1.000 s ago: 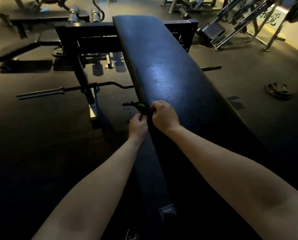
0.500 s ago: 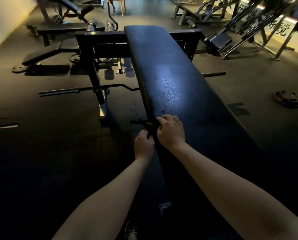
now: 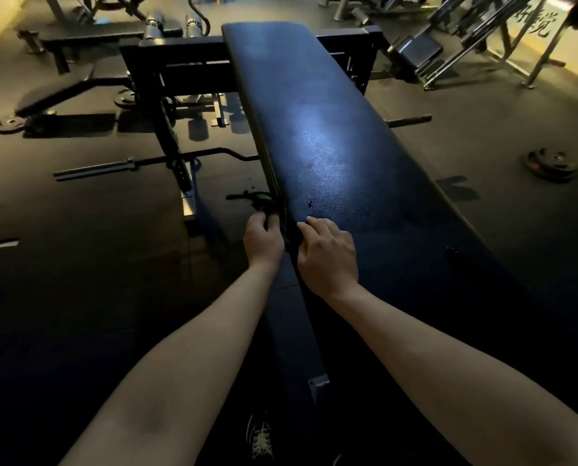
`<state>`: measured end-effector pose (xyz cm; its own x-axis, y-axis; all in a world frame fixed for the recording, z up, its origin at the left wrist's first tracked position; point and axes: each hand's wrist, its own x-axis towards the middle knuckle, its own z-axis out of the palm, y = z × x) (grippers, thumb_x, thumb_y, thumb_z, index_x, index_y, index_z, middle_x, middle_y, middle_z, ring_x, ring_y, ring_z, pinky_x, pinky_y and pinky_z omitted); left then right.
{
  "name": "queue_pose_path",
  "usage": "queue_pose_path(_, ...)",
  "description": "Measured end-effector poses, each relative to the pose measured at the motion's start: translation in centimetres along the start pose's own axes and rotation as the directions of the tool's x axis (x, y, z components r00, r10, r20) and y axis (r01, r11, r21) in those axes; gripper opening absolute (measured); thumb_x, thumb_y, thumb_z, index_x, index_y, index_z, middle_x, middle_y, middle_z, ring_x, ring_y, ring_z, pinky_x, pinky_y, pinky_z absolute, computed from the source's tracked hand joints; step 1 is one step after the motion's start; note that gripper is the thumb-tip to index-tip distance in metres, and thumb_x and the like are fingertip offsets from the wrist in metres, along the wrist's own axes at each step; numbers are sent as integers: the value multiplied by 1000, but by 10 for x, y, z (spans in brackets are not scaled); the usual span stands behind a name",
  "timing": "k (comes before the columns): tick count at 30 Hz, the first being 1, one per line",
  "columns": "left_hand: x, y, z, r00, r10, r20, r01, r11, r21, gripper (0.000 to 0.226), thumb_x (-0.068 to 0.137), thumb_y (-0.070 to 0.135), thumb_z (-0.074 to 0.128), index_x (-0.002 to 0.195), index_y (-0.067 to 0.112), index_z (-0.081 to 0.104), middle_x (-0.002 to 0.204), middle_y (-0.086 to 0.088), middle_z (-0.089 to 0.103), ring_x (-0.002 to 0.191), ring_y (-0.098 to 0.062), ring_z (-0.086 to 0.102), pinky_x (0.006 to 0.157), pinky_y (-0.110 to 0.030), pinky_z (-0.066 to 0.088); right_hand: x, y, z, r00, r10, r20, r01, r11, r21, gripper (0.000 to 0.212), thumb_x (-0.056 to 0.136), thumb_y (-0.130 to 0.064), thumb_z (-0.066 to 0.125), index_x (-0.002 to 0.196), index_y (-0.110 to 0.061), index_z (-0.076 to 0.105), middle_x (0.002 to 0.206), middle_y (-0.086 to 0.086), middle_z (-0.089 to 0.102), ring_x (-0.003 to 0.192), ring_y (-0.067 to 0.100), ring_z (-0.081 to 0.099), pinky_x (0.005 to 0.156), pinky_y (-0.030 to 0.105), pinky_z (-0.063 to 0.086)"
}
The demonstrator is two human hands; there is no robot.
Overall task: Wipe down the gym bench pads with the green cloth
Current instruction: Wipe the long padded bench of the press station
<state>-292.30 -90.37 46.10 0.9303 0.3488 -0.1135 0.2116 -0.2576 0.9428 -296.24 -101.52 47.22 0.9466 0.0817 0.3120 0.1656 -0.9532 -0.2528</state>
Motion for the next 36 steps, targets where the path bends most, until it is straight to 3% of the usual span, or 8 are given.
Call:
queue_pose_path(4,3,0,22,987,-69,145,82,993,-86,36,106,30,49,131,8,60,130,-16,63,122,-29,56,96,-26,39,1,-1,0,1000,14,-21,-14,1000,6,31,81,-28,46,104,-23,67,114,-4,65,110,20,59,79,38,44)
queue_pose_path(10,-13,-7,15,989,-83,119,81,996,24,34,103,27,51,130,11,64,127,-18,66,119,-36,59,103,-44,45,0,0,-8,997,67,31,-68,996,56,23,84,-21,52,99,-20,68,104,-1,63,94,25,62,75,36,44)
queue_pose_path(16,-78,-15,5,987,-95,127,94,996,8,33,102,19,51,132,14,64,126,-14,68,120,-31,61,105,-44,46,-18,10,-25,978,16,206,-67,968,241,42,92,-11,46,131,-16,61,142,-1,54,139,17,40,112,33,32)
queue_pose_path(19,-106,-18,2,989,-92,115,96,995,-35,32,102,20,51,130,15,65,122,-10,70,116,-29,63,104,-45,48,-34,13,-32,976,-11,219,-49,962,268,42,93,-10,46,133,-14,60,146,3,51,142,19,36,117,31,24)
queue_pose_path(26,-155,-21,-13,977,-90,193,100,994,-42,29,103,26,47,124,22,66,117,-2,71,111,-22,65,103,-44,49,-63,22,-42,985,-157,78,131,955,265,40,88,-13,52,127,-9,61,122,9,62,122,29,52,111,42,34)
queue_pose_path(29,-154,9,-23,976,-85,201,127,970,-206,26,107,22,42,124,22,62,113,-2,69,108,-21,65,93,-33,51,-63,19,-49,975,-204,89,131,850,510,48,94,-19,53,141,-22,46,131,5,53,123,22,48,102,40,43)
queue_pose_path(32,-133,37,-28,968,-200,152,249,844,-475,29,106,29,41,124,17,62,119,-16,67,111,-32,64,101,-50,50,-51,11,-52,957,-271,107,117,694,711,58,93,-16,60,146,-27,39,139,4,45,127,16,47,106,29,40)
queue_pose_path(36,-104,58,-29,947,-217,238,319,737,-596,45,104,33,43,128,0,62,127,-26,64,120,-40,61,111,-56,42,-27,7,-40,964,-254,79,113,660,742,73,85,-6,66,149,-29,38,136,7,39,127,19,47,110,27,38)
